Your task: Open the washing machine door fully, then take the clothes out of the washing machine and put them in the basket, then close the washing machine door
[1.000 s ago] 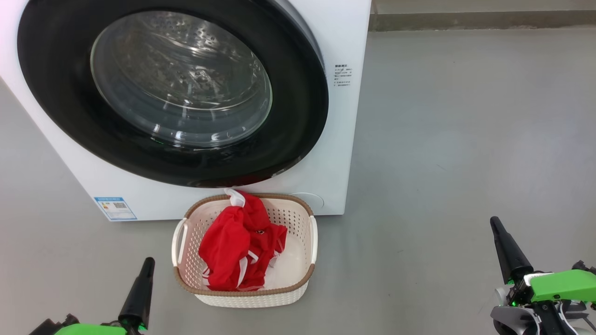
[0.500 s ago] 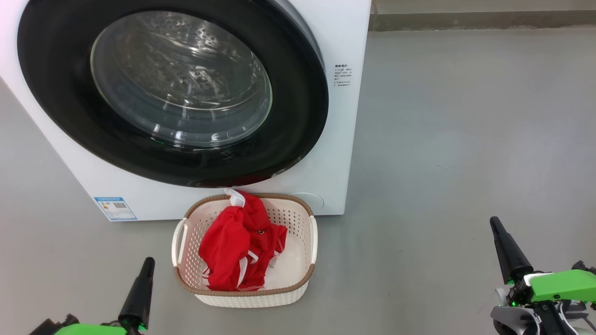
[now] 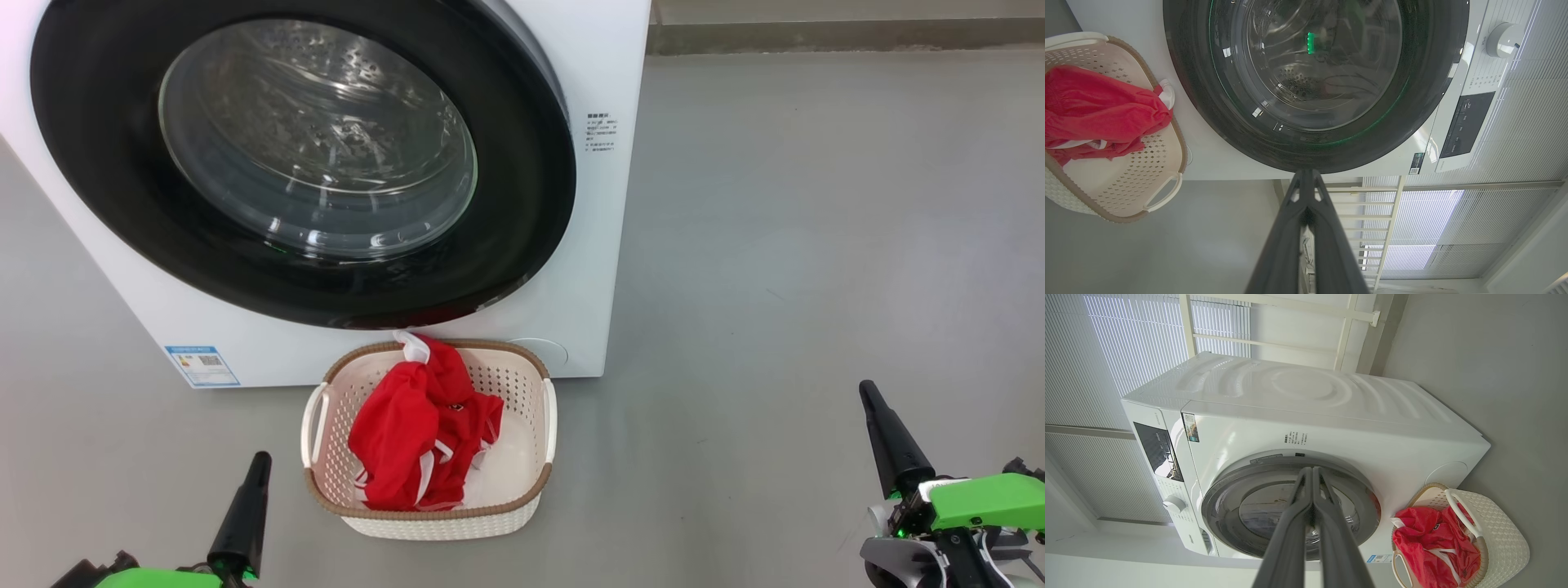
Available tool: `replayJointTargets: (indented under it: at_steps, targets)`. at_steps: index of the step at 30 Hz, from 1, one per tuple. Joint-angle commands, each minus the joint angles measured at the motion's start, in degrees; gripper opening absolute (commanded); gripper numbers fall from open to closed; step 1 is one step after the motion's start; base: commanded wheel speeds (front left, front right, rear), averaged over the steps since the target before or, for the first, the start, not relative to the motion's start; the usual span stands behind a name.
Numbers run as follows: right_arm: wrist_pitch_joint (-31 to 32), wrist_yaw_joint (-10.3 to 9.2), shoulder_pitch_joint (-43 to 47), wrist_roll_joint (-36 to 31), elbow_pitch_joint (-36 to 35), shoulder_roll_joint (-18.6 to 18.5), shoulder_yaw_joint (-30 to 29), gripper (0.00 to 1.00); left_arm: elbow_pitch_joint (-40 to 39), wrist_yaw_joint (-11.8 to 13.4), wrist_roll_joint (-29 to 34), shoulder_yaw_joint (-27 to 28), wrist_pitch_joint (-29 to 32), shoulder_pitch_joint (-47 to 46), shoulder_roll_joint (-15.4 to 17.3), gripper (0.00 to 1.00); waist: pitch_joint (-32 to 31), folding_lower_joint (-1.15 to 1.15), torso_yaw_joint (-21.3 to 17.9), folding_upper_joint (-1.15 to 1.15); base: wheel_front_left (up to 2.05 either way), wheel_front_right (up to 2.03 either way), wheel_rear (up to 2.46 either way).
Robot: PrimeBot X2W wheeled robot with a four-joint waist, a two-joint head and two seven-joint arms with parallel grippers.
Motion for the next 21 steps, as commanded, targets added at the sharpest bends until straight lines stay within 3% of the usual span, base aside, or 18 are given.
replayJointTargets:
  at_steps: [1, 21]
  targets:
    - [0.3, 0.03, -2.4, 0.0, -1.7, -0.3, 0.8, 0.0, -1.6, -0.4, -0.4, 2.0, 0.2, -2.4, 0.6, 0.0, 0.0, 0.0, 0.0, 0.0, 0.0, 0.0, 0.0]
    - [0.3, 0.03, -2.4, 0.0, -1.7, -0.3, 0.8, 0.0, -1.6, -0.4, -0.4, 2.0, 0.2, -2.4, 0.6, 0.0, 0.0, 0.0, 0.0, 0.0, 0.0, 0.0, 0.0]
